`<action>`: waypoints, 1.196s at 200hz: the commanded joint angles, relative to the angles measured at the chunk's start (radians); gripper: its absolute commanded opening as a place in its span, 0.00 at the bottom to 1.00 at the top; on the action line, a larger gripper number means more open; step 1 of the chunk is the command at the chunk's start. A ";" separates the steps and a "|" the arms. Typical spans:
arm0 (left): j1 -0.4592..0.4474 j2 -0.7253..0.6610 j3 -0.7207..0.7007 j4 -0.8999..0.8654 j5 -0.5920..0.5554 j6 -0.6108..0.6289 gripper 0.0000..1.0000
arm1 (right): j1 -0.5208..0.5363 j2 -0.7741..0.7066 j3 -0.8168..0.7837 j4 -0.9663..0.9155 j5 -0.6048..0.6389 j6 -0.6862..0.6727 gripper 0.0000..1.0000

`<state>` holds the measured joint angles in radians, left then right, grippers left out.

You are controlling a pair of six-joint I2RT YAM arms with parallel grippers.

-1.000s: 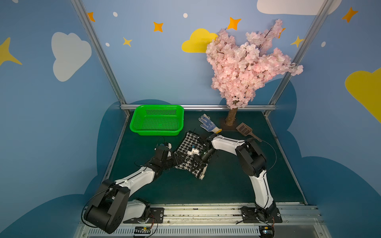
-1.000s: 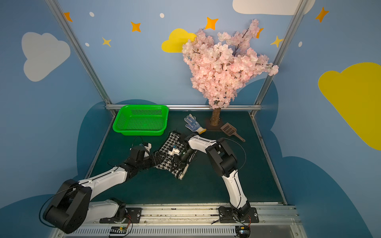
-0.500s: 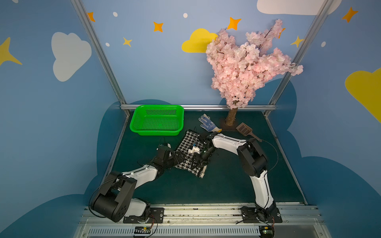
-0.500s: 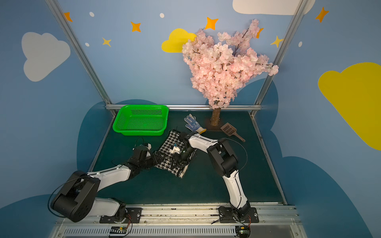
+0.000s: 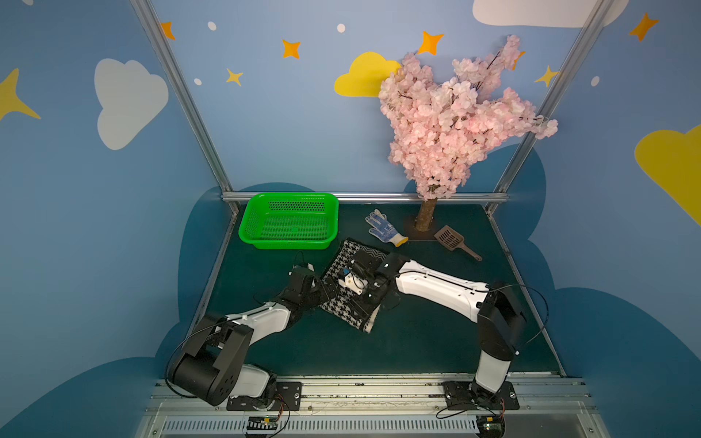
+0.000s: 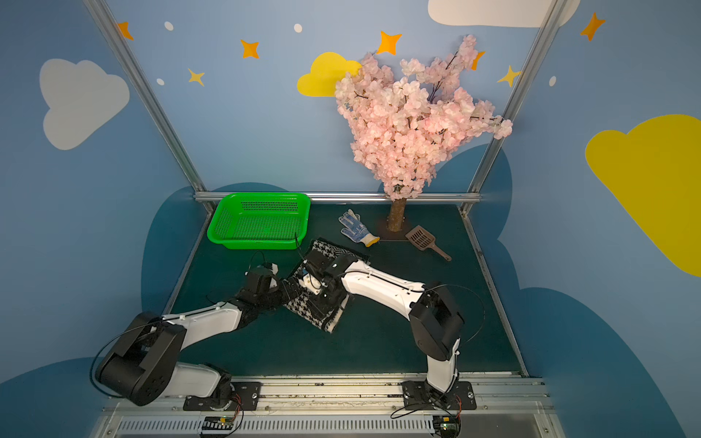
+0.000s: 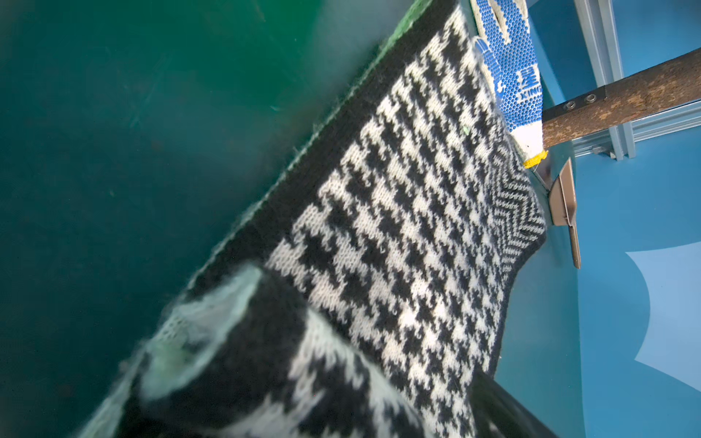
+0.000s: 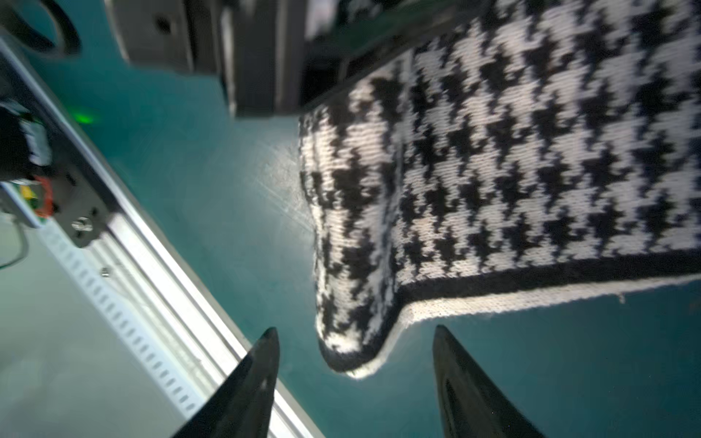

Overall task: Roll up the scarf and place it into the basket
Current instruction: Roll the scarf at the center of the board.

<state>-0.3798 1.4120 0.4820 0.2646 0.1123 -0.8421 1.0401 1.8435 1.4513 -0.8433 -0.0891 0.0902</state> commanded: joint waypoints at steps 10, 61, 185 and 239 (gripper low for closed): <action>0.007 0.028 -0.014 -0.097 0.000 -0.025 1.00 | 0.038 -0.009 -0.112 0.131 0.204 0.029 0.64; 0.006 0.026 -0.021 -0.076 0.018 -0.036 1.00 | 0.102 0.016 -0.183 0.251 0.259 0.026 0.65; 0.039 -0.033 -0.053 -0.077 0.058 -0.072 1.00 | 0.193 0.138 -0.137 0.249 0.465 0.033 0.06; 0.141 -0.421 -0.026 -0.347 -0.010 -0.028 1.00 | 0.132 0.026 -0.135 0.245 0.132 0.061 0.00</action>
<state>-0.2691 1.1671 0.4366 0.1047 0.1482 -0.9039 1.2144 1.9408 1.3033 -0.5743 0.2604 0.1238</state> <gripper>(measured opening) 0.998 0.058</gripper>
